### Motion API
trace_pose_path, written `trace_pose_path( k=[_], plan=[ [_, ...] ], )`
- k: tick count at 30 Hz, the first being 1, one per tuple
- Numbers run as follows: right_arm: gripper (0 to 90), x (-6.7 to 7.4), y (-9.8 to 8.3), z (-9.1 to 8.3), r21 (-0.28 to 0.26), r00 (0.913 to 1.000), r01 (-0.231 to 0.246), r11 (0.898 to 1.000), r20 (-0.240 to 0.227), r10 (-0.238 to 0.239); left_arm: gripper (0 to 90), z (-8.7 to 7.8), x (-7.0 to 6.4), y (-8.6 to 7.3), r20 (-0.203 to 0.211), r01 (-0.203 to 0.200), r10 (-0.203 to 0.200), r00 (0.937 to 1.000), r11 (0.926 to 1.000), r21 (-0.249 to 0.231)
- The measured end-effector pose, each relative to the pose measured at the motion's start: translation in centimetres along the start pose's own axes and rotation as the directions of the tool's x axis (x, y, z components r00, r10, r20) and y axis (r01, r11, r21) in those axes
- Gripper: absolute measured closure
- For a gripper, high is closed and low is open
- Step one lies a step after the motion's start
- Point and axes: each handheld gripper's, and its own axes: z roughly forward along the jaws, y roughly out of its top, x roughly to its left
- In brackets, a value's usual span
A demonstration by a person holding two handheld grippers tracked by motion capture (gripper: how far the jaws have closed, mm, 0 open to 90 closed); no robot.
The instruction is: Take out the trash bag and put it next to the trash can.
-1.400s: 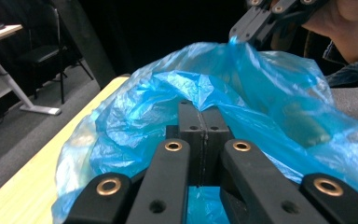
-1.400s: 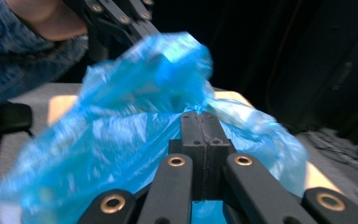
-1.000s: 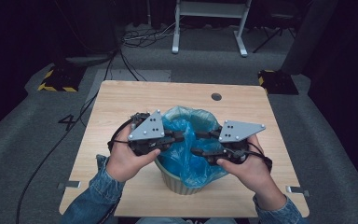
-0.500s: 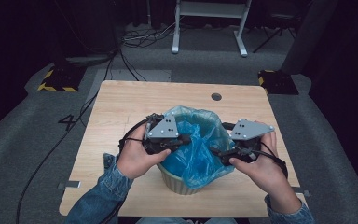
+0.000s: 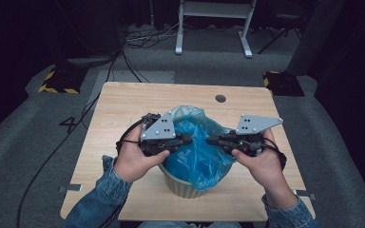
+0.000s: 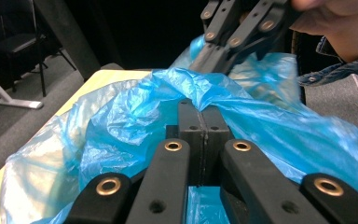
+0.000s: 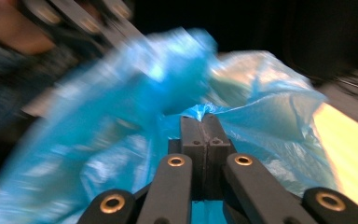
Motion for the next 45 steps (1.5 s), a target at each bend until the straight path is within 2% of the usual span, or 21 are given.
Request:
trace_pose_path(
  k=[2, 3, 5, 6, 8, 11, 13, 14, 15, 16, 18, 19, 20, 21, 23, 27, 30, 34, 37, 41, 45],
  plan=[
    [90.0, 0.2, 0.1, 0.2, -0.015, 0.9975, -0.019, 1.000, -0.069, 0.018, 90.0, 0.0, 0.0, 0.1, -0.005, 0.000, 0.000, 1.0000, 1.0000, 0.003],
    [86.8, 0.4, 0.1, 0.4, -0.019, 0.9949, -0.026, 0.999, -0.098, 0.024, 90.0, 0.0, 0.0, 0.1, -0.006, -0.002, 0.002, 1.0000, 1.0000, 0.006],
    [60.1, 0.8, 0.1, 1.0, -0.014, 0.9925, -0.043, 0.999, -0.115, 0.041, 90.0, 0.1, 0.0, 0.1, -0.003, -0.003, 0.003, 1.0000, 0.9999, 0.012],
    [48.2, 0.9, 0.2, 1.4, 0.002, 0.9935, -0.041, 0.999, -0.106, 0.041, 90.0, 0.3, 0.0, 0.1, -0.001, -0.003, 0.003, 1.0000, 0.9999, 0.013],
    [34.9, 1.3, 0.2, 2.3, 0.038, 0.9977, -0.022, 0.999, -0.064, 0.025, 90.0, 0.5, -0.1, 0.2, 0.004, -0.004, 0.004, 1.0000, 0.9998, 0.017],
    [29.5, 1.6, 0.4, 3.4, 0.093, 1.0000, 0.002, 0.996, 0.005, -0.002, 90.0, 0.8, -0.2, 0.2, 0.013, -0.008, 0.008, 0.9999, 0.9998, 0.020],
    [32.5, 1.8, 0.6, 4.1, 0.115, 0.9997, 0.003, 0.993, 0.022, -0.005, 90.0, 1.0, -0.3, 0.3, 0.023, -0.008, 0.007, 0.9997, 0.9998, 0.018],
    [37.2, 1.9, 0.7, 4.5, 0.127, 0.9999, 0.000, 0.992, 0.016, -0.003, 90.0, 1.1, -0.3, 0.4, 0.025, -0.010, 0.009, 0.9997, 0.9998, 0.019],
    [45.5, 2.0, 0.7, 4.8, 0.147, 0.9999, 0.008, 0.989, 0.008, -0.009, 90.0, 1.1, -0.4, 0.4, 0.026, -0.015, 0.015, 0.9995, 0.9996, 0.022],
    [59.4, 2.0, 0.8, 5.1, 0.168, 0.9997, 0.023, 0.985, 0.005, -0.024, 89.8, 1.1, -0.4, 0.4, 0.025, -0.019, 0.018, 0.9995, 0.9995, 0.026],
    [79.9, 1.9, 0.7, 5.4, 0.201, 0.9989, 0.039, 0.979, 0.017, -0.043, 86.7, 0.8, -0.5, 0.3, 0.016, -0.018, 0.018, 0.9997, 0.9996, 0.023],
    [87.3, 1.8, 0.7, 5.4, 0.207, 0.9985, 0.044, 0.977, 0.023, -0.050, 81.3, 0.5, -0.5, 0.3, 0.005, -0.015, 0.015, 0.9999, 0.9998, 0.016],
    [89.2, 1.7, 0.7, 5.3, 0.205, 0.9982, 0.037, 0.978, 0.039, -0.046, 76.3, 0.2, -0.6, 0.2, -0.005, -0.016, 0.016, 0.9999, 0.9998, 0.012],
    [89.7, 1.5, 0.6, 5.2, 0.196, 0.9981, 0.031, 0.980, 0.046, -0.041, 70.8, -0.2, -0.6, 0.0, -0.029, -0.014, 0.014, 0.9995, 0.9999, -0.001],
    [90.0, 1.2, 0.7, 4.7, 0.160, 0.9982, 0.013, 0.987, 0.056, -0.022, 54.3, -1.0, -0.6, -0.2, -0.058, 0.000, -0.001, 0.9983, 0.9998, -0.020],
    [90.0, 0.6, 1.1, 3.6, 0.061, 0.9986, -0.001, 0.998, 0.052, -0.002, 44.7, -2.6, -0.4, -0.9, -0.096, 0.022, -0.024, 0.9951, 0.9994, -0.027],
    [90.0, 0.5, 1.5, 3.0, 0.004, 0.9988, 0.005, 1.000, 0.048, -0.005, 37.7, -3.8, -0.4, -1.3, -0.126, 0.029, -0.034, 0.9915, 0.9985, -0.047],
    [90.0, 0.3, 2.4, 2.3, -0.069, 0.9994, 0.014, 0.998, 0.032, -0.012, 32.7, -5.4, -0.5, -1.7, -0.163, 0.034, -0.046, 0.9855, 0.9966, -0.075],
    [90.0, 0.2, 3.1, 1.8, -0.106, 0.9995, 0.023, 0.994, 0.026, -0.020, 31.2, -6.7, -0.4, -2.3, -0.197, 0.043, -0.061, 0.9786, 0.9948, -0.093],
    [90.0, 0.1, 4.0, 1.2, -0.138, 0.9993, 0.032, 0.990, 0.023, -0.029, 30.1, -8.3, -0.4, -3.3, -0.245, 0.054, -0.073, 0.9667, 0.9951, -0.083],
    [90.0, 0.0, 4.9, 0.5, -0.164, 0.9993, 0.036, 0.986, 0.013, -0.035, 28.9, -9.5, -0.4, -4.6, -0.269, 0.082, -0.097, 0.9583, 0.9944, -0.066]
  ],
)
